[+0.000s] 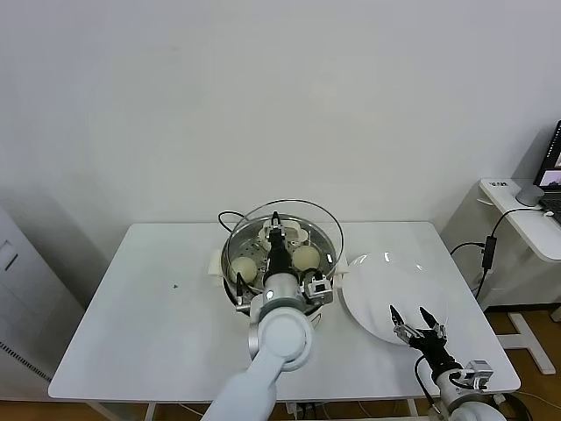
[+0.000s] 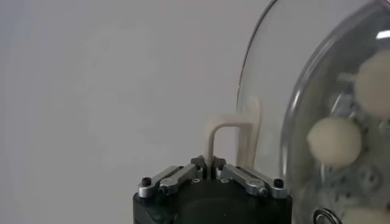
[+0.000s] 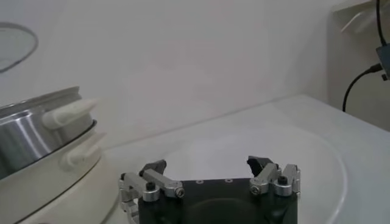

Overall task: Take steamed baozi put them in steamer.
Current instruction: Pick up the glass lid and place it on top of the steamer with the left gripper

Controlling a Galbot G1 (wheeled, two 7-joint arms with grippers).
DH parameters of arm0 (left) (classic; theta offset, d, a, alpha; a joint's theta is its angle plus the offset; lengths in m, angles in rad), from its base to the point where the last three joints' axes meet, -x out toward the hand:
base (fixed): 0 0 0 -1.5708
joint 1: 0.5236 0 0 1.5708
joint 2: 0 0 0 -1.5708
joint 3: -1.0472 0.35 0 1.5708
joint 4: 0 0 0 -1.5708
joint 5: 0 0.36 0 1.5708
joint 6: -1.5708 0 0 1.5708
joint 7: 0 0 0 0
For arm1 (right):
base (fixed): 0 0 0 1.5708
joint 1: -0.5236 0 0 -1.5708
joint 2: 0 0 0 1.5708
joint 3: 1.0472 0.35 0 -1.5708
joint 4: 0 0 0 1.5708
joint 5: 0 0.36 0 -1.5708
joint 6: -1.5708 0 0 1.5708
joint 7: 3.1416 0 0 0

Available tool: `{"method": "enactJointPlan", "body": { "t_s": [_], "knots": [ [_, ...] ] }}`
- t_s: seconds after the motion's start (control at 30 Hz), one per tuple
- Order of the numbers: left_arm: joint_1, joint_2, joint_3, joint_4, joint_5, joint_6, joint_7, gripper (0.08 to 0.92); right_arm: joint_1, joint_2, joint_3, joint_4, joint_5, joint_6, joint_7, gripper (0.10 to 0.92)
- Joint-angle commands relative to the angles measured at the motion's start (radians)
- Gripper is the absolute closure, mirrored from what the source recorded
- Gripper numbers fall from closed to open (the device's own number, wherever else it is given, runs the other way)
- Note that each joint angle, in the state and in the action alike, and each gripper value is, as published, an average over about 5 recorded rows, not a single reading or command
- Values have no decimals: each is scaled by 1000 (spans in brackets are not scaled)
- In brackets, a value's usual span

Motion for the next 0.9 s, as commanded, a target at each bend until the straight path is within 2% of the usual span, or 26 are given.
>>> {"method": "enactJointPlan", "body": {
  "t_s": [0.03,0.9],
  "knots": [
    [-31,-50,5,99,25,49,-31,873,2,4,0,3,-2,-2,-1,203],
    [14,-50,-15,119,84,49,-26,873,16,7,-6,-1,-7,-5,-1,203]
  ]
}}
